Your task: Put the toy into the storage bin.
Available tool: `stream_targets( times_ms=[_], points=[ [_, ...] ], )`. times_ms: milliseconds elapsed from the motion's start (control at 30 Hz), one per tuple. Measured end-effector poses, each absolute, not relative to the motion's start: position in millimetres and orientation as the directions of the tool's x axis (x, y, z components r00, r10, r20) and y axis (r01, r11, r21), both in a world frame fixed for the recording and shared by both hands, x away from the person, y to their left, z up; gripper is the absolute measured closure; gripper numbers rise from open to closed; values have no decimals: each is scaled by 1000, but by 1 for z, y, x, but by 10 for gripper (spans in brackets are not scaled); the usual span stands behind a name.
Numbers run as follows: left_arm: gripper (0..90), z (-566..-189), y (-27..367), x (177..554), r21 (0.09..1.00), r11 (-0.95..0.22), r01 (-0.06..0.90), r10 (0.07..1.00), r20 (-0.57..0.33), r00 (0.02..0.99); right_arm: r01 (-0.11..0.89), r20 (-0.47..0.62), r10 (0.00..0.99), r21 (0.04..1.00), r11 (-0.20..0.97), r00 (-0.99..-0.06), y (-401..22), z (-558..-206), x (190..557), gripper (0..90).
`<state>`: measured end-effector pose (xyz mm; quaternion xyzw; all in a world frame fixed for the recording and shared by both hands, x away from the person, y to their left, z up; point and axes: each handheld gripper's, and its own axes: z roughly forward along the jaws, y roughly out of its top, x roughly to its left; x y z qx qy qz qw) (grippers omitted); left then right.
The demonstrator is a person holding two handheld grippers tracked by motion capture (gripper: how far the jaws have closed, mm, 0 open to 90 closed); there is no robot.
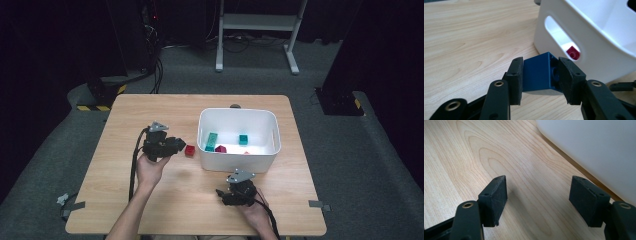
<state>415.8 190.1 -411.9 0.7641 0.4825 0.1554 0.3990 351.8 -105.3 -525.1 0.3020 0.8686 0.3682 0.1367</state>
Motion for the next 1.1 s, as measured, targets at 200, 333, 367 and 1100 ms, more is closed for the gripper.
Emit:
stream_targets(
  times_ms=[200,333,367,1100],
  points=[
    [569,-400,185,415,768,-240,593,848,-131,513,424,-15,625,722,546,-780,-105,-525,352,306],
    [569,-391,183,415,779,-227,585,839,-149,524,424,-15,625,722,546,-780,-105,-525,352,305],
    [569,-391,183,415,779,-227,585,839,-149,524,424,-15,625,722,546,-780,-105,-525,352,305],
    [569,-357,161,418,807,-251,534,787,-151,598,421,-17,623,722,549,-782,-105,-525,352,303]
  ],
)
